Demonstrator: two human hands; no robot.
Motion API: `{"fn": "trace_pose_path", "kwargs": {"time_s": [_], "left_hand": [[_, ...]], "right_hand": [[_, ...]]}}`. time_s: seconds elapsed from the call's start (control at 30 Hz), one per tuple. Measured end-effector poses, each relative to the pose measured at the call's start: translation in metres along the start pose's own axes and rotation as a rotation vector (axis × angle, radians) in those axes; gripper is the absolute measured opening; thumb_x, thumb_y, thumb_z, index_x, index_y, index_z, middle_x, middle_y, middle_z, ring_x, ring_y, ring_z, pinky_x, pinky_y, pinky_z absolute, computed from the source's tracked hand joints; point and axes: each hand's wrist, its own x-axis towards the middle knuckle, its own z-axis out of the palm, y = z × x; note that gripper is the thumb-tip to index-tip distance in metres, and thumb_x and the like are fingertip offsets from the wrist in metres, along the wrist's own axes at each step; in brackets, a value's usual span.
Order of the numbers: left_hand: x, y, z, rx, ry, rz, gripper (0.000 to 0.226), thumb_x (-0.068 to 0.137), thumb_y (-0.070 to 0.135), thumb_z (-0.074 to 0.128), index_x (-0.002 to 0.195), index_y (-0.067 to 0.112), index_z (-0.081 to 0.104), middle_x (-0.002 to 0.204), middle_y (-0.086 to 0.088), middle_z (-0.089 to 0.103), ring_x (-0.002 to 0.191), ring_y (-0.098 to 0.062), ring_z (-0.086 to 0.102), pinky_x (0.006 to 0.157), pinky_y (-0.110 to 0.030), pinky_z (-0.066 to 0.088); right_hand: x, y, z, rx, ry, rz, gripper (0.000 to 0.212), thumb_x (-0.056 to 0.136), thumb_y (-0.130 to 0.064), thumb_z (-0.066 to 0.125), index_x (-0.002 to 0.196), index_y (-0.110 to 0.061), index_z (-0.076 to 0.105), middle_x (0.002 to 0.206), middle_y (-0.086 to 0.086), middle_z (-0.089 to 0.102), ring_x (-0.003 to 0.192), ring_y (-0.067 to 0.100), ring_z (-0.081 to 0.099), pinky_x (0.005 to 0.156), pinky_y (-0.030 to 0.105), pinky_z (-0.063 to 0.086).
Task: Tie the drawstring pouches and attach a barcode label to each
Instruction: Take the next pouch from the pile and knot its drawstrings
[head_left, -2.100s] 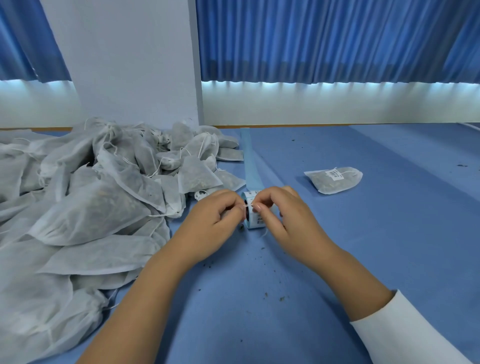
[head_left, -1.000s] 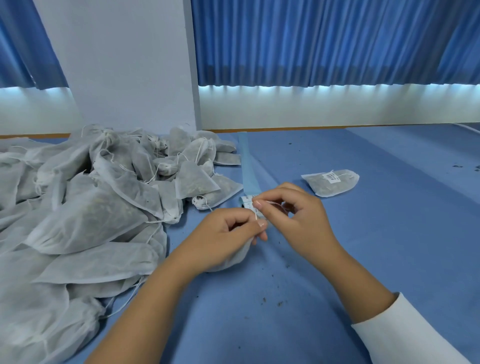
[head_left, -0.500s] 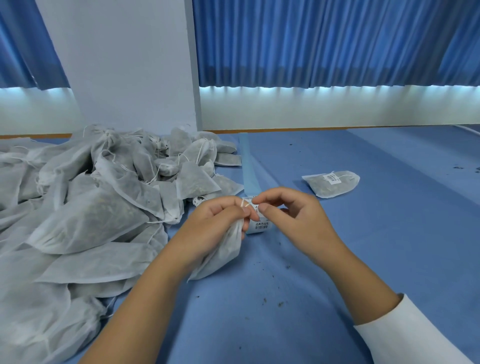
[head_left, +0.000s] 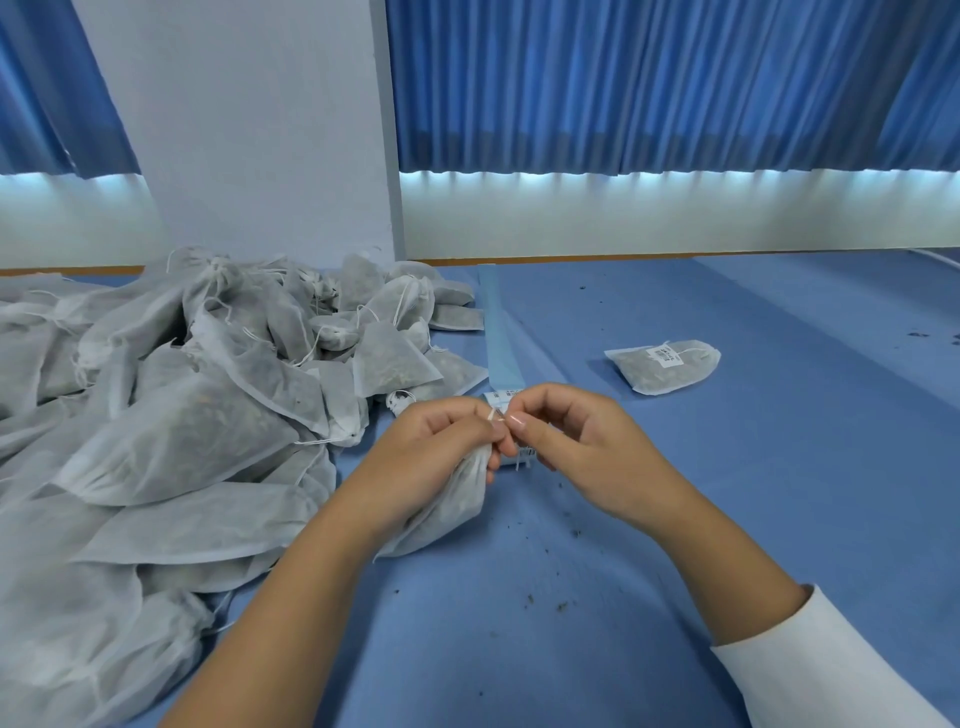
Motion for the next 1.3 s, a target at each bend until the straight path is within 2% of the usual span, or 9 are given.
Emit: {"fn": "trace_pose_path", "kwargs": {"time_s": [0.27, 0.4, 0.5, 0.57, 0.77, 0.97, 1.07, 1.13, 1.3], "left_hand": [[-0.003, 0.005, 0.007, -0.065, -0.016, 0.078, 0.020, 0.092, -0.002, 0.056, 0.074, 0.001, 0.065, 0.057, 0.009, 0.063, 0.055, 0.001, 0.062, 0.057, -0.006, 0.045], [0.001, 0.001, 0.003, -0.041, 0.036, 0.074, 0.020, 0.088, 0.009, 0.065, 0.074, 0.017, 0.078, 0.070, 0.006, 0.070, 0.067, -0.002, 0.063, 0.066, -0.012, 0.048], [0.001, 0.002, 0.002, -0.084, 0.082, 0.065, 0.005, 0.072, 0.026, 0.075, 0.072, 0.024, 0.080, 0.083, 0.000, 0.075, 0.076, -0.003, 0.066, 0.076, -0.019, 0.052], [0.001, 0.002, 0.003, -0.116, 0.098, 0.073, 0.009, 0.064, 0.032, 0.074, 0.068, 0.025, 0.079, 0.081, 0.001, 0.076, 0.076, -0.001, 0.067, 0.073, -0.017, 0.052], [0.004, 0.000, 0.002, 0.058, 0.097, 0.064, 0.019, 0.079, 0.017, 0.079, 0.063, 0.025, 0.073, 0.062, 0.010, 0.061, 0.061, -0.002, 0.054, 0.062, -0.012, 0.044], [0.006, 0.000, 0.004, 0.032, 0.129, 0.056, 0.027, 0.087, 0.013, 0.069, 0.064, 0.025, 0.075, 0.066, 0.008, 0.064, 0.065, -0.004, 0.056, 0.068, -0.017, 0.044], [0.006, 0.001, 0.003, -0.001, 0.130, 0.047, 0.024, 0.086, 0.015, 0.071, 0.065, 0.025, 0.076, 0.071, 0.007, 0.070, 0.068, -0.001, 0.060, 0.071, -0.017, 0.047], [0.005, 0.001, 0.001, 0.024, 0.125, 0.054, 0.024, 0.086, 0.015, 0.072, 0.065, 0.025, 0.076, 0.069, 0.008, 0.069, 0.067, 0.000, 0.060, 0.068, -0.014, 0.047], [0.004, 0.002, -0.002, 0.162, 0.139, 0.050, 0.029, 0.087, 0.013, 0.069, 0.060, 0.025, 0.073, 0.058, 0.011, 0.061, 0.055, 0.001, 0.053, 0.054, -0.008, 0.041]], "right_hand": [[0.000, -0.003, 0.002, -0.025, -0.007, 0.054, 0.016, 0.102, -0.010, 0.045, 0.092, -0.011, 0.057, 0.080, -0.001, 0.056, 0.071, 0.018, 0.045, 0.067, 0.034, 0.041], [0.000, -0.006, 0.003, 0.154, 0.005, 0.061, 0.020, 0.103, -0.005, 0.040, 0.090, -0.008, 0.054, 0.077, -0.003, 0.051, 0.063, 0.008, 0.041, 0.058, 0.018, 0.038], [0.001, -0.006, 0.002, 0.127, -0.005, 0.080, 0.020, 0.103, -0.007, 0.041, 0.089, -0.009, 0.055, 0.073, -0.003, 0.047, 0.062, 0.008, 0.039, 0.058, 0.018, 0.037], [0.000, -0.007, 0.000, 0.041, -0.029, 0.086, 0.017, 0.102, -0.009, 0.043, 0.091, -0.009, 0.056, 0.073, -0.001, 0.045, 0.064, 0.013, 0.038, 0.059, 0.021, 0.037], [-0.001, -0.010, 0.001, 0.140, -0.019, 0.084, 0.018, 0.103, -0.006, 0.041, 0.092, -0.006, 0.055, 0.072, 0.003, 0.045, 0.058, 0.008, 0.037, 0.055, 0.018, 0.036], [0.001, -0.006, 0.003, 0.332, -0.017, 0.110, 0.018, 0.105, -0.006, 0.036, 0.092, -0.006, 0.048, 0.056, -0.004, 0.044, 0.048, 0.008, 0.029, 0.046, 0.016, 0.029], [0.002, -0.004, 0.003, 0.441, -0.007, 0.117, 0.012, 0.101, -0.003, 0.045, 0.093, -0.009, 0.051, 0.068, -0.004, 0.052, 0.049, 0.008, 0.032, 0.046, 0.018, 0.029], [0.001, -0.003, 0.001, 0.368, -0.030, 0.098, 0.009, 0.092, -0.005, 0.055, 0.099, -0.011, 0.057, 0.072, -0.005, 0.054, 0.051, 0.006, 0.040, 0.048, 0.017, 0.034], [-0.001, 0.003, 0.005, 0.008, 0.056, -0.001, 0.034, 0.088, 0.008, 0.060, 0.112, -0.015, 0.067, 0.072, -0.012, 0.056, 0.054, 0.005, 0.045, 0.057, 0.014, 0.041]]}}
